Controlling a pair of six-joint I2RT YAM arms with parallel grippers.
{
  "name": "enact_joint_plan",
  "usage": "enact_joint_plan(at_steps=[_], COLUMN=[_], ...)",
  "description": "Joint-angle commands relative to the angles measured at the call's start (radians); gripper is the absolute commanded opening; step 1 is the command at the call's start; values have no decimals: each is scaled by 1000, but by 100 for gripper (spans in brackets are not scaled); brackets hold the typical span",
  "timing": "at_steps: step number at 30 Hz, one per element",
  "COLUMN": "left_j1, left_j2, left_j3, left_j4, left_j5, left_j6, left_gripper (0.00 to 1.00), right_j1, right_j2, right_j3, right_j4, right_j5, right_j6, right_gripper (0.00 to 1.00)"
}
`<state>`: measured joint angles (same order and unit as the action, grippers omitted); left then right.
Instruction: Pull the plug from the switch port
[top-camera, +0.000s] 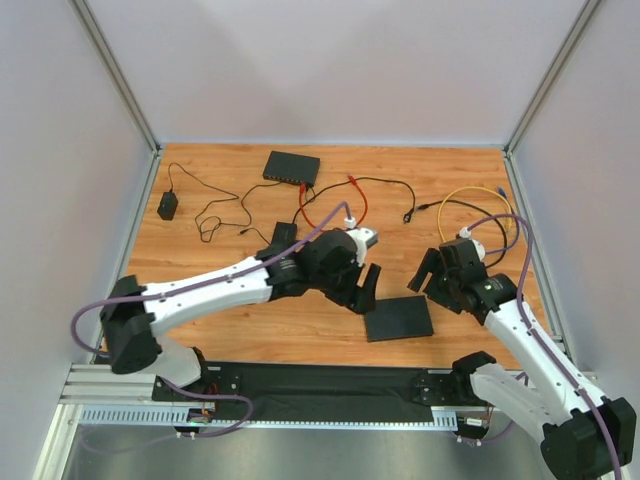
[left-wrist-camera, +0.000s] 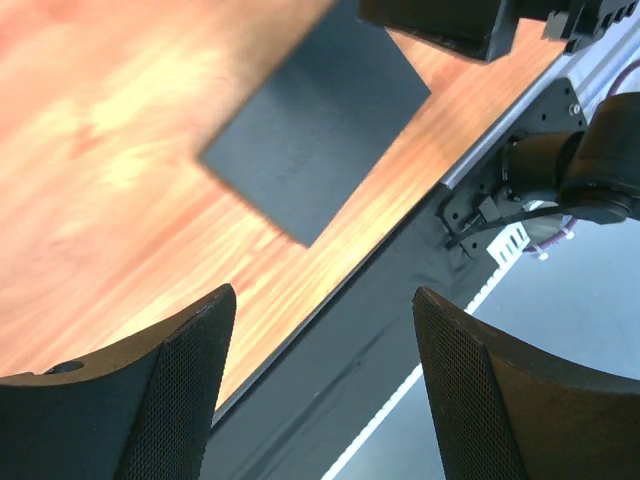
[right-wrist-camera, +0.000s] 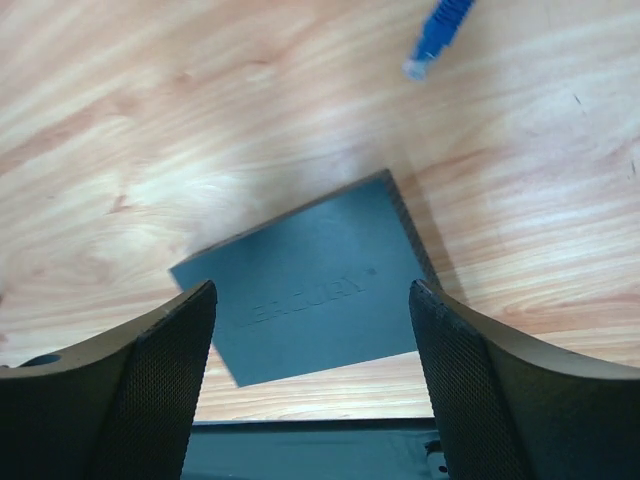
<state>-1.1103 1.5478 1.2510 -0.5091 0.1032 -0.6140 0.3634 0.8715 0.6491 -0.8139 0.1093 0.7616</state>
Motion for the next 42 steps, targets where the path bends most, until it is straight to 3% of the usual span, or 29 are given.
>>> enact_joint_plan(at_steps=[1,8,13,17,21,26,29,35,39,42], left_j1=[30,245,411,518,662,815,855,876,894,902], left_j2=[-144,-469,-529,-487,-424,-376,-321,-76,7,47], left_j3=[-68,-162,-87,-27,39,42,48,117,125,93], left_j4=[-94,-193,-209,-157,-112,67,194,427,487,570], left_j5=[-102,-165,-272,-326,-298,-247,-229,-208,-189,-163], left_j6=[45,92,163,181,143,83,60,63,59,60], left_gripper=[80,81,84,84,84,84,84,81,77,73], right_j1=[5,5,6,23,84,138,155,155,152,154], right_j2=[-16,76,309,473,714,972,1111,1434,1572,1606], right_j3=[98,248,414,536,700,884,969,1439,1566,1552], right_j4=[-28,120,246,401,453,547,599,463,476,545], right_j5=[-28,-178,-252,-287,-313,-401,-453,-350,-359,-320], right_j6=[-64,-133,-157,-163,-185,-186,-194,-269,-278,-289], right_gripper=[80,78,77,76,78,80,82,74,68,63])
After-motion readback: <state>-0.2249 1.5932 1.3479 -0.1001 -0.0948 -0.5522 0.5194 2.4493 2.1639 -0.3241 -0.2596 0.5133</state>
